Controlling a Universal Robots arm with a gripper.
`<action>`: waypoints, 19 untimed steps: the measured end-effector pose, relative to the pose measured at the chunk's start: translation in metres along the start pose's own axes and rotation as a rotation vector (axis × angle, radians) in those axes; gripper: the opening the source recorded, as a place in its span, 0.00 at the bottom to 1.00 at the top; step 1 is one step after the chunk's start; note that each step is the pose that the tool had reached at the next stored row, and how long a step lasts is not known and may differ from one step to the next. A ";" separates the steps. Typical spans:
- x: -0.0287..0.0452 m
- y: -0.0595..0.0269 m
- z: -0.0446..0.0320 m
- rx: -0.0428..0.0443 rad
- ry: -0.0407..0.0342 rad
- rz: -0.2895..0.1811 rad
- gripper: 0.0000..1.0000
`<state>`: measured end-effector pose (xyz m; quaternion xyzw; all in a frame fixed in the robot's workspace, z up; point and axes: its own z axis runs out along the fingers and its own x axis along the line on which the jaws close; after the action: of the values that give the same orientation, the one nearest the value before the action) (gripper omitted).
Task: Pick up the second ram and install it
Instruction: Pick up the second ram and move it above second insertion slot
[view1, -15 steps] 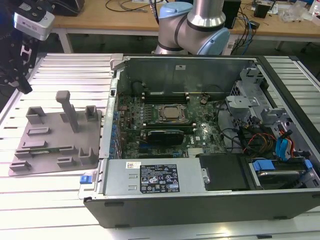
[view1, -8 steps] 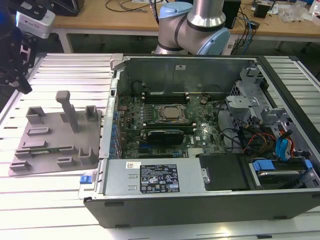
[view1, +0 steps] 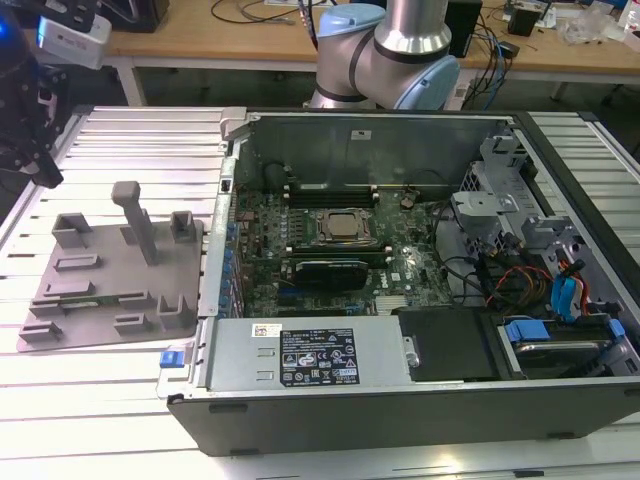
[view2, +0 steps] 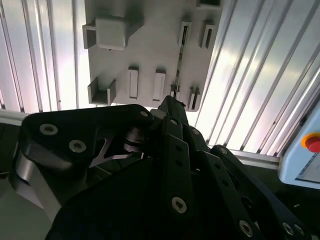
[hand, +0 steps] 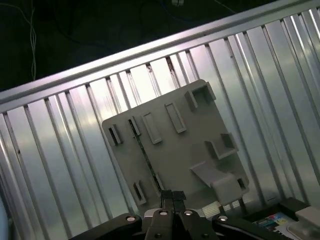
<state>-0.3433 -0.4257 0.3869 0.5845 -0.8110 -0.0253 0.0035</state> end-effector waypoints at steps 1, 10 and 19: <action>0.0000 0.0000 0.0000 -0.0002 0.0006 -0.011 0.08; 0.0000 0.0000 0.0000 -0.0033 0.0063 -0.139 0.08; 0.0000 0.0000 0.0000 -0.0067 0.0128 -0.282 0.08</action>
<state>-0.3433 -0.4257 0.3869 0.6927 -0.7208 -0.0246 0.0070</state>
